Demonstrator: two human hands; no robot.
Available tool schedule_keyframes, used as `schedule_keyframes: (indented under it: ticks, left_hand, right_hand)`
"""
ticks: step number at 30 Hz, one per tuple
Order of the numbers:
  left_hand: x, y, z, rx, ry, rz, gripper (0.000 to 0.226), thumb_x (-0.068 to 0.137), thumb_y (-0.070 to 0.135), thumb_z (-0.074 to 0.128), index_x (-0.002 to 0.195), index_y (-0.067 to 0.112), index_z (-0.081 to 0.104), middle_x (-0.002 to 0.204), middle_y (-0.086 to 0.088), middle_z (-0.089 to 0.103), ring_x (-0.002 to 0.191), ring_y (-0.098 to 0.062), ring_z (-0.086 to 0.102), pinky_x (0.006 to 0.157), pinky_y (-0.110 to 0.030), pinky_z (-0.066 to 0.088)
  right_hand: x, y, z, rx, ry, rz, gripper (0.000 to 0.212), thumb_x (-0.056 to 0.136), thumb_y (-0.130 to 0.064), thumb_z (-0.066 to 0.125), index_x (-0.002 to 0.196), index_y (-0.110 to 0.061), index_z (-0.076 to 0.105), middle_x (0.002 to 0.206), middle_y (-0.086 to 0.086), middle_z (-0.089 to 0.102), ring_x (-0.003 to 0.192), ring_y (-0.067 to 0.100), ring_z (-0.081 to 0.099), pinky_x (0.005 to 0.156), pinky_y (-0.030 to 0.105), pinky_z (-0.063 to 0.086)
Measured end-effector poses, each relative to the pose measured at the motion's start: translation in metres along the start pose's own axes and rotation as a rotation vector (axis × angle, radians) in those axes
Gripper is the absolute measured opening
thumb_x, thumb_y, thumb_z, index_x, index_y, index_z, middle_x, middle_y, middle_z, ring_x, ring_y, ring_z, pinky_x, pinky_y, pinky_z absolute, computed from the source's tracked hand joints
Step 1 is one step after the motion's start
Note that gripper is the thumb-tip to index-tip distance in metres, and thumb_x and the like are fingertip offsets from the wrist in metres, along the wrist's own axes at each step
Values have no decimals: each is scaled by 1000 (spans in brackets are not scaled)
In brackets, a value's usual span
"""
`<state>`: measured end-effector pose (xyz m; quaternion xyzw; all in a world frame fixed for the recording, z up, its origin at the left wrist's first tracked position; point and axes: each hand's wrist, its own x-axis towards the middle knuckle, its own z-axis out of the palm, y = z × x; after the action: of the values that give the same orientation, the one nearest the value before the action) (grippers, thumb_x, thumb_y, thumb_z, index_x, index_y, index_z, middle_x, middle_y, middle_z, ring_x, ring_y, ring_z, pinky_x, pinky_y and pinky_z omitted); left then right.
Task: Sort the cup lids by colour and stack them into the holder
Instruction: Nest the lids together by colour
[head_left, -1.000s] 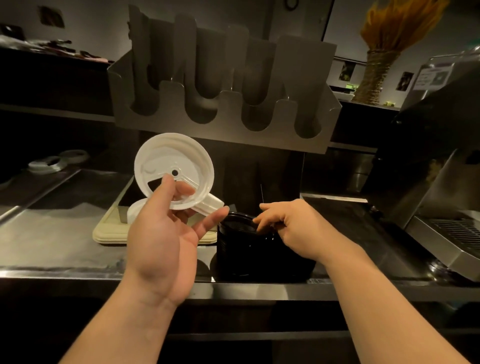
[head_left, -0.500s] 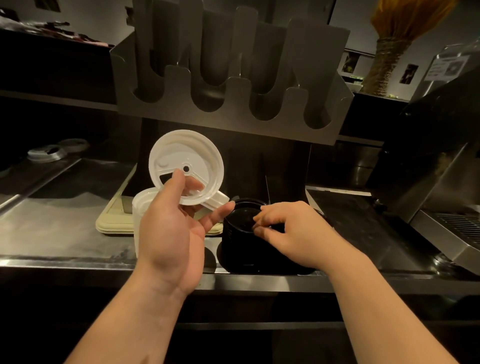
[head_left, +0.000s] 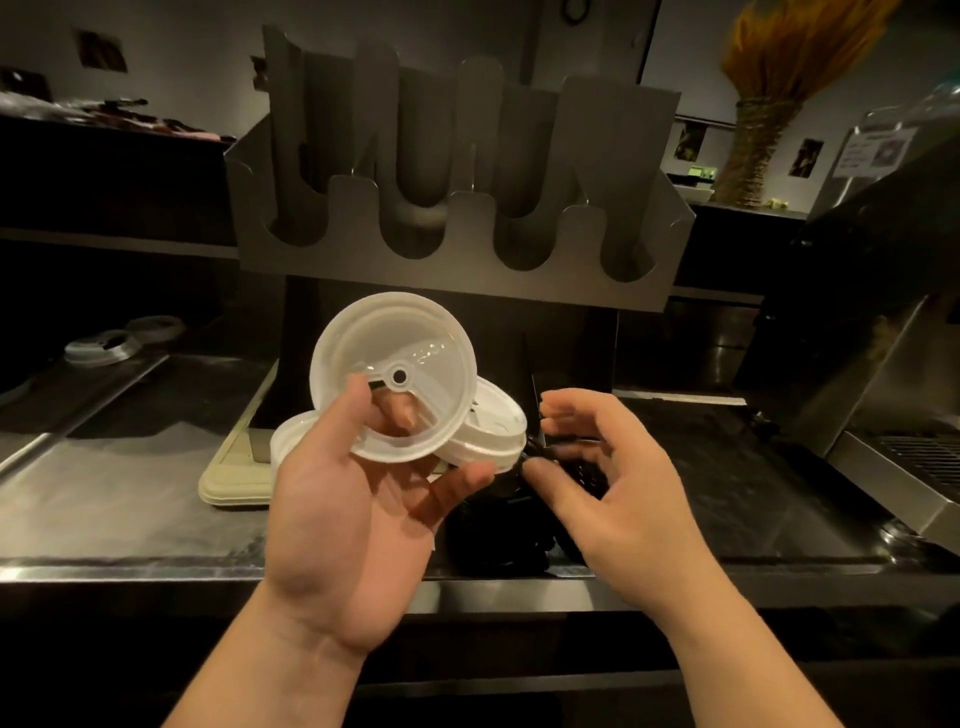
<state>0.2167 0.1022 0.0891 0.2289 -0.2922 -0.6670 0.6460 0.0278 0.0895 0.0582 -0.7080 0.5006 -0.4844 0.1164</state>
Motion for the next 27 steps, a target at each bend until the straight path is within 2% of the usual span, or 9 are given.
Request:
schedule_keyframes:
  ticks: [2, 6, 8, 11, 13, 15, 20, 23, 27]
  left_hand:
    - [-2, 3, 0, -31, -27, -71, 45, 103, 44, 39, 94, 19, 75, 114, -16, 73, 99, -30, 74, 63, -36, 60]
    - [-2, 8, 0, -75, -99, -177, 47, 103, 46, 38, 126, 18, 68, 143, -25, 51, 119, -36, 65, 67, -36, 59]
    - [-3, 8, -1, -59, -93, -191, 47, 102, 46, 40, 113, 11, 69, 139, -28, 53, 112, -33, 69, 65, -37, 60]
    - [-4, 14, -8, 25, -22, -140, 41, 99, 45, 44, 80, 14, 63, 95, -17, 72, 81, -26, 73, 57, -38, 59]
    - [-4, 22, -13, 53, 45, -55, 38, 97, 41, 47, 78, 12, 63, 81, -9, 71, 72, -25, 73, 55, -36, 59]
    - [-3, 29, -18, 97, 102, 38, 35, 96, 37, 50, 85, 7, 66, 78, -9, 72, 65, -23, 72, 55, -35, 60]
    - [-2, 35, -30, 279, 175, 232, 34, 94, 29, 57, 69, 7, 62, 82, -7, 74, 70, -19, 72, 60, -38, 62]
    - [-2, 41, -40, 355, 215, 278, 29, 93, 27, 60, 78, 3, 69, 86, -8, 74, 80, -22, 72, 62, -38, 63]
    - [-5, 50, -47, 403, 223, 330, 22, 87, 35, 60, 75, 35, 78, 86, 4, 76, 85, -16, 72, 64, -38, 62]
  right_hand:
    - [-4, -2, 5, -25, 14, -165, 55, 82, -21, 83, 131, -26, 60, 132, -15, 55, 127, 8, 53, 100, 30, 53]
    - [-1, -3, 18, -151, 171, -454, 37, 85, -23, 76, 116, -5, 69, 123, 8, 67, 119, 20, 63, 94, 37, 57]
    - [-1, -3, 25, -140, 245, -462, 28, 89, -21, 69, 111, -3, 71, 111, 8, 72, 108, 19, 69, 87, 34, 59]
    - [3, -12, 26, 109, 335, -110, 18, 95, -21, 65, 110, -13, 72, 99, -7, 74, 97, 8, 70, 80, 25, 59]
    - [9, -17, 26, 245, 357, 139, 13, 93, -25, 68, 106, -25, 72, 93, -13, 74, 95, 4, 68, 77, 23, 58]
    - [14, -21, 29, 313, 321, 260, 13, 91, -25, 71, 102, -31, 71, 94, -13, 74, 94, 5, 69, 79, 25, 56]
    - [17, -37, 42, 492, 255, 411, 18, 88, -23, 74, 103, -32, 70, 99, -7, 75, 100, 14, 70, 94, 42, 57]
    - [18, -45, 48, 528, 236, 415, 22, 85, -22, 73, 104, -33, 68, 99, -9, 74, 99, 13, 70, 95, 45, 57]
    - [17, -54, 54, 599, 222, 401, 22, 69, -32, 70, 90, -30, 75, 93, -7, 77, 94, 12, 72, 82, 39, 60]
